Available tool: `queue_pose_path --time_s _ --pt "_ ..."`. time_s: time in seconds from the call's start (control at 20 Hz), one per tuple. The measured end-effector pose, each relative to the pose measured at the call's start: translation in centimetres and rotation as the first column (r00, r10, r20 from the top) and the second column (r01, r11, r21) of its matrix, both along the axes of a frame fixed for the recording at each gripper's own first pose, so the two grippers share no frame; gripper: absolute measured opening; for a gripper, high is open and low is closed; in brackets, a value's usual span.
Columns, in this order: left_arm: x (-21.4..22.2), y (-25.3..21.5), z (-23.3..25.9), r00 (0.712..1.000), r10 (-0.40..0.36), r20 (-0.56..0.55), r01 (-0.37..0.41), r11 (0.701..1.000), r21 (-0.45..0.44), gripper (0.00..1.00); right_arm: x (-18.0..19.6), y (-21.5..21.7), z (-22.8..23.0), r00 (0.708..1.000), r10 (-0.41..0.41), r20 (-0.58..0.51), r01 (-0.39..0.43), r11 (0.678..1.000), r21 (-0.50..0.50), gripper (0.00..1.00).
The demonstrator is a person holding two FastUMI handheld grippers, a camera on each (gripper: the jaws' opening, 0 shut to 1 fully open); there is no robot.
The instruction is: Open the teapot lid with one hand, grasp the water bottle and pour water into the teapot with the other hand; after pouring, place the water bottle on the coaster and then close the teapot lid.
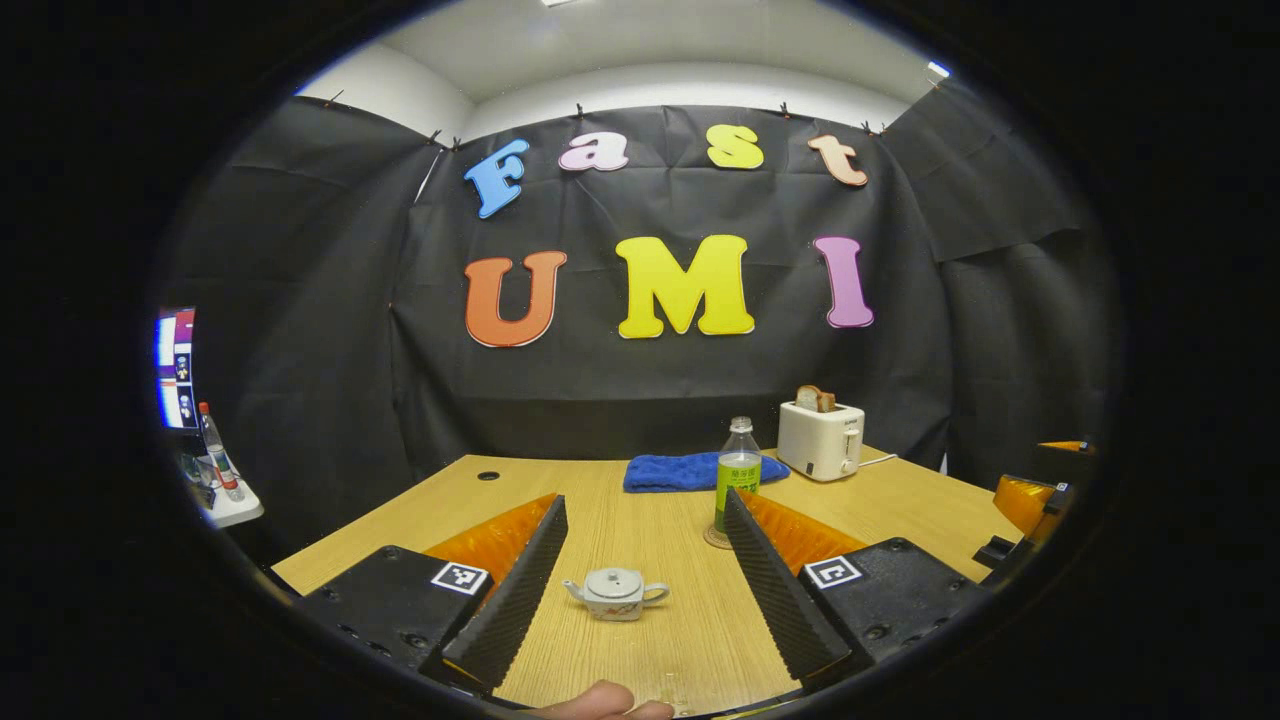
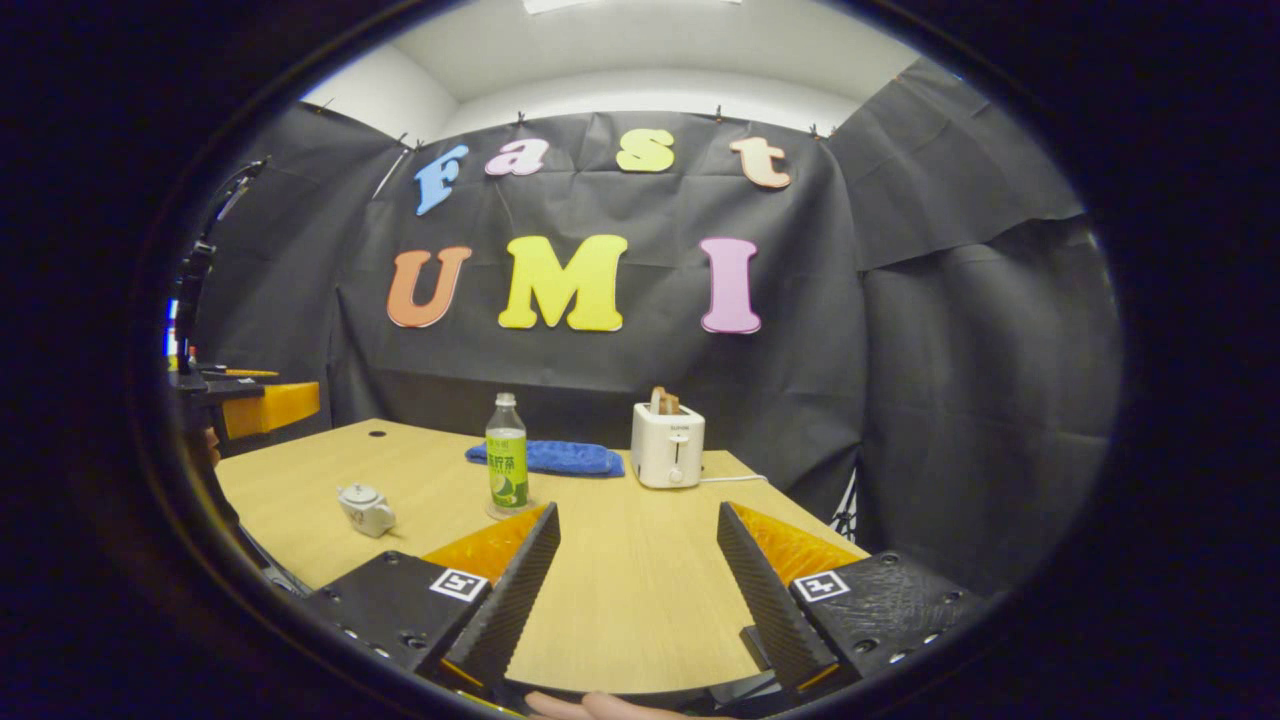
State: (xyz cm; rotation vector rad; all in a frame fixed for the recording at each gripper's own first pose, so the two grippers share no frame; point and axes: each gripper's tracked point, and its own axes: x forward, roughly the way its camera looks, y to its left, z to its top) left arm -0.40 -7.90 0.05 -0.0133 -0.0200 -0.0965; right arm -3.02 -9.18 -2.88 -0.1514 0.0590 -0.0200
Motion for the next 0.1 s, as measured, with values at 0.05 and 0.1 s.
queue_pose_path --time_s 0.05,0.1 --pt "-0.1 -0.03 0.01 1.0 -0.002 -0.001 0.002 1.0 0.003 0.98 0.11 0.04 -0.21 1.0 0.0 -0.001 0.0 1.0 -0.003 0.95" --pt "-0.19 0.03 0.06 1.0 0.0 -0.001 0.0 1.0 0.003 0.99 0.12 -0.02 -0.22 1.0 -0.004 0.001 0.004 1.0 -0.01 0.95"
